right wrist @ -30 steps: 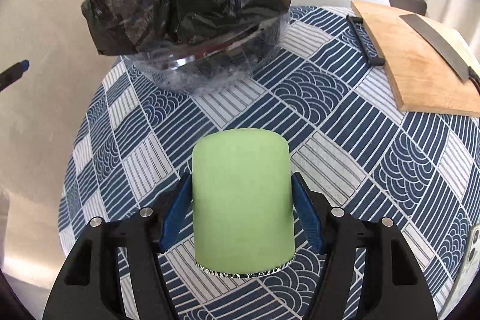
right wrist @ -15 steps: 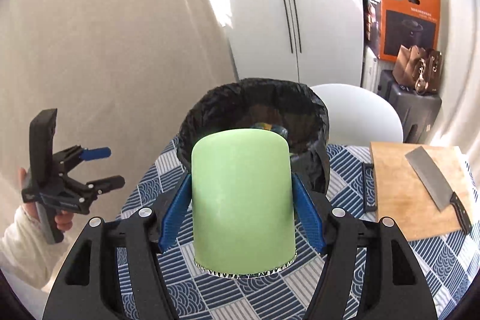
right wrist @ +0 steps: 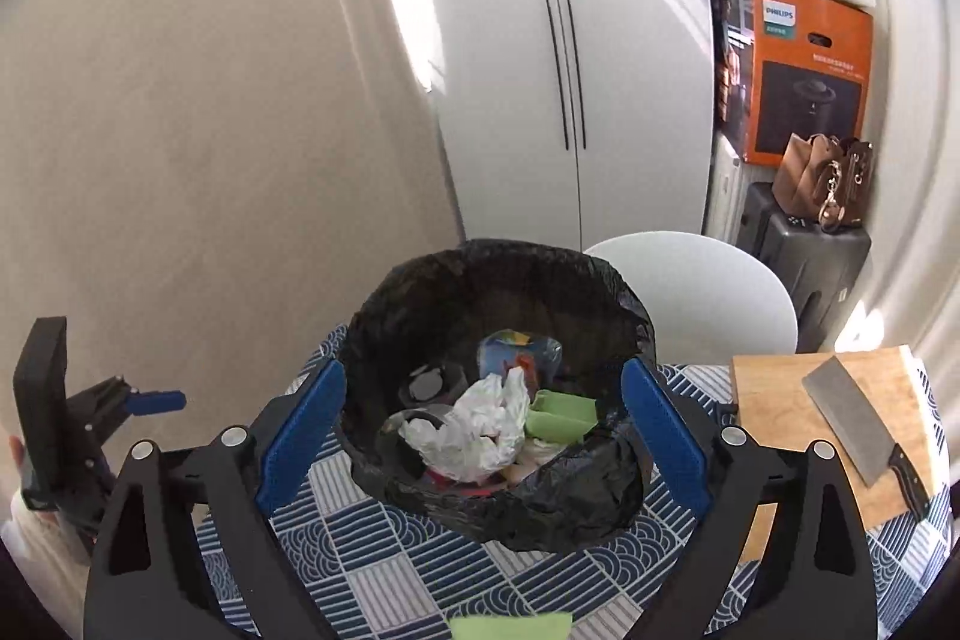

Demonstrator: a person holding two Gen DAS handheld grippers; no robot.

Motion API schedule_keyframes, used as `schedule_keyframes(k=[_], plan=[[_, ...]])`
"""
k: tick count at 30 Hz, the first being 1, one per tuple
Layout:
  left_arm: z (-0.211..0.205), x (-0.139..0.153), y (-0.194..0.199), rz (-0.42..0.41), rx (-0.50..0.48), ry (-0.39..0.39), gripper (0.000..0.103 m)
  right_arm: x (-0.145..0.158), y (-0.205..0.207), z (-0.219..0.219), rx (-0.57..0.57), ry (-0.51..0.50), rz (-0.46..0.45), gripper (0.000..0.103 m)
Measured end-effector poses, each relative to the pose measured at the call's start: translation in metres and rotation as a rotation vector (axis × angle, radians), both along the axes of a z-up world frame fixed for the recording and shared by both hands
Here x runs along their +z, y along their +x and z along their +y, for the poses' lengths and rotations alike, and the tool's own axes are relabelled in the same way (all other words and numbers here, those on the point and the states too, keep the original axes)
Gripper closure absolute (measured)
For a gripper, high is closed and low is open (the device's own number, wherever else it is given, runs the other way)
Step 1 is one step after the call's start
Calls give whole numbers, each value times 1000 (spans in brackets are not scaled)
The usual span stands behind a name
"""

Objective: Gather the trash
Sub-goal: 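Grasp the remaining flat green piece on the table with the right gripper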

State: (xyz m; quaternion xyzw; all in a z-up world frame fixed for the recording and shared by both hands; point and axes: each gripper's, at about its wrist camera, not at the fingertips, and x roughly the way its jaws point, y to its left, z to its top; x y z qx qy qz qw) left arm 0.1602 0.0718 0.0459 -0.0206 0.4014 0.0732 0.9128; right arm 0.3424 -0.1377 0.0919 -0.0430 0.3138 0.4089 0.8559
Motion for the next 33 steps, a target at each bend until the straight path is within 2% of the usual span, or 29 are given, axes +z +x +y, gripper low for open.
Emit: schedule_keyframes(k=[6,10,17,21,25,30,33], plan=[[-12,1,1,-7,-32,6,6,-19,-8,-30,-44,-30,27,14],[-16,0,2,-8,-42,-7,6,-53,-19,-59,-79,-102,83,14],[-25,-4,5,9,-82,-18,6,-135,-43,-136,-239,-162,284,14],[-33,-6,11,23,-100,6,6,-163,-57,-176,-311,-194,375,14],[-37,-3,15,3,-115,-12,6,-177,-65,-189,-312,-273,383,14],[-38,-1,24,-18,-136,-38,6,-190,-74,-191,-325,-268,407,14],[-40,-2,32,-9,-166,-25,6,-196,-82,-187,-343,-250,435,14]])
